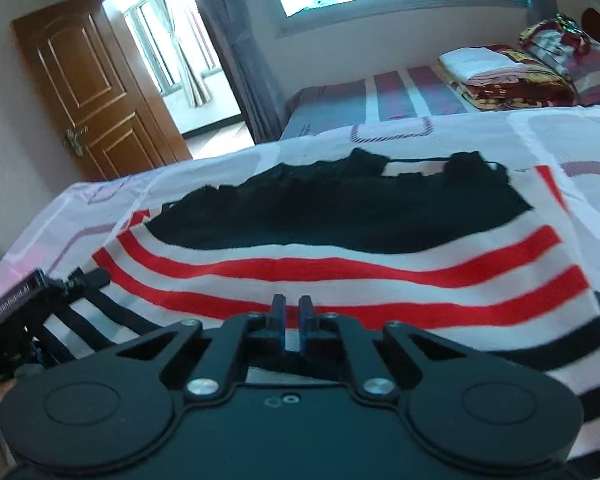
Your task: Fold small clothes
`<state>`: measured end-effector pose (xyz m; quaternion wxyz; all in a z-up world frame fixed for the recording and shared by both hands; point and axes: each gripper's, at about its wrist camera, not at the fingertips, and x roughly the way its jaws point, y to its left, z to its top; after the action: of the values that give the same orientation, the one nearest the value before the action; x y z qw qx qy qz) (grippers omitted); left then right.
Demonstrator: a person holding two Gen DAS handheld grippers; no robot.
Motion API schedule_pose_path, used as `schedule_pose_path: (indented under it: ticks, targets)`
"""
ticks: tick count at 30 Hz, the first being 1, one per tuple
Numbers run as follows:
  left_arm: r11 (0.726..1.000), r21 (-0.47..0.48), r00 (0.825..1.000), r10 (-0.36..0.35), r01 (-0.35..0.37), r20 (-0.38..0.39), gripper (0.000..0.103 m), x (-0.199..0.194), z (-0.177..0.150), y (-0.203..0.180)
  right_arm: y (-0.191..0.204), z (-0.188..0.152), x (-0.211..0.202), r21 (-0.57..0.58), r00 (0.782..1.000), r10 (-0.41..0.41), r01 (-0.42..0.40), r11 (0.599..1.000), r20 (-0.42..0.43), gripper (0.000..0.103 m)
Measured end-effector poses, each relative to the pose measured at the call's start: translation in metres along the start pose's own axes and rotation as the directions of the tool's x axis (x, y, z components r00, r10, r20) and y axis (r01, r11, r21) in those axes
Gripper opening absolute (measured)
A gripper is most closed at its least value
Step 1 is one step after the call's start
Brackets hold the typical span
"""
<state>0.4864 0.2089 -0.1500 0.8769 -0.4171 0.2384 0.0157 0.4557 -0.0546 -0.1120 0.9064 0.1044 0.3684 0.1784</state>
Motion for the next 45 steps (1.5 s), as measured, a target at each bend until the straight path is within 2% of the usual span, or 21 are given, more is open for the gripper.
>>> schedule_pose_path:
  ticks: [1, 2, 5, 7, 8, 11, 13, 23, 27, 31, 35, 36, 38, 41, 45]
  targets:
    - [0.999, -0.045, 1.0, 0.012, -0.013, -0.02, 0.026, 0.005, 0.002, 0.009, 0.002, 0.0, 0.002, -0.006, 1.0, -0.003, 0.003, 1.0, -0.002, 0.007]
    - [0.997, -0.075, 1.0, 0.0, -0.001, -0.019, 0.026, 0.002, 0.0, 0.018, 0.003, 0.001, 0.004, -0.013, 1.0, -0.008, 0.008, 1.0, -0.006, 0.007]
    - [0.999, -0.046, 0.999, -0.022, 0.021, -0.026, 0.025, 0.005, 0.002, 0.017, 0.006, 0.001, 0.011, -0.034, 1.0, -0.022, 0.021, 0.999, -0.021, 0.007]
    - [0.992, -0.101, 0.998, -0.07, 0.069, -0.006, 0.021, 0.0, 0.004, 0.023, 0.008, 0.002, 0.012, -0.031, 1.0, -0.022, 0.021, 0.999, -0.02, 0.007]
    - [0.987, -0.118, 0.994, -0.106, 0.109, 0.027, 0.021, -0.007, 0.004, 0.027, 0.009, 0.004, 0.011, -0.029, 1.0, -0.022, 0.021, 0.999, -0.016, 0.007]
    - [0.987, -0.132, 0.996, -0.086, 0.089, 0.027, 0.021, -0.008, -0.004, 0.04, 0.012, 0.006, 0.005, -0.045, 1.0, -0.001, 0.002, 0.999, 0.024, 0.007]
    - [0.991, -0.115, 0.997, -0.072, 0.074, 0.02, 0.021, -0.005, -0.001, 0.034, 0.008, 0.002, 0.023, -0.062, 0.998, -0.04, 0.036, 0.997, -0.058, 0.003]
    - [0.996, -0.079, 0.999, -0.033, 0.032, -0.017, 0.024, 0.001, 0.004, 0.027, -0.005, -0.005, 0.024, -0.041, 0.999, 0.018, -0.019, 0.999, -0.033, 0.003]
    - [0.987, -0.147, 0.998, -0.058, 0.057, -0.005, 0.022, -0.004, 0.006, 0.031, -0.005, -0.005, 0.022, -0.047, 0.999, 0.039, -0.04, 0.998, -0.024, 0.003]
    - [0.997, -0.074, 1.0, -0.018, 0.017, -0.008, 0.022, 0.002, 0.003, 0.025, -0.016, -0.004, 0.023, 0.012, 0.996, 0.086, -0.085, 0.996, -0.027, 0.003]
    - [0.995, -0.08, 0.998, -0.055, 0.056, 0.016, 0.022, -0.007, 0.007, 0.02, -0.018, -0.004, 0.023, 0.0, 0.995, 0.099, -0.099, 0.995, -0.028, 0.002]
    - [0.997, -0.06, 0.999, -0.044, 0.045, 0.016, 0.022, -0.007, 0.007, 0.018, -0.019, -0.004, 0.023, 0.006, 0.994, 0.105, -0.105, 0.994, -0.027, 0.002]
    - [0.998, -0.054, 0.999, 0.019, -0.021, -0.03, 0.022, -0.001, 0.005, 0.022, -0.024, -0.005, 0.024, 0.029, 0.992, 0.123, -0.122, 0.992, -0.023, 0.001]
    - [0.998, -0.061, 1.0, -0.003, 0.001, -0.028, 0.022, -0.001, 0.007, 0.025, -0.029, -0.005, 0.023, 0.06, 0.99, 0.136, -0.135, 0.989, -0.024, 0.001]
    - [0.993, -0.107, 0.999, -0.042, 0.041, -0.006, 0.022, -0.004, 0.004, 0.032, -0.024, -0.003, 0.023, 0.036, 0.993, 0.115, -0.114, 0.993, -0.033, 0.001]
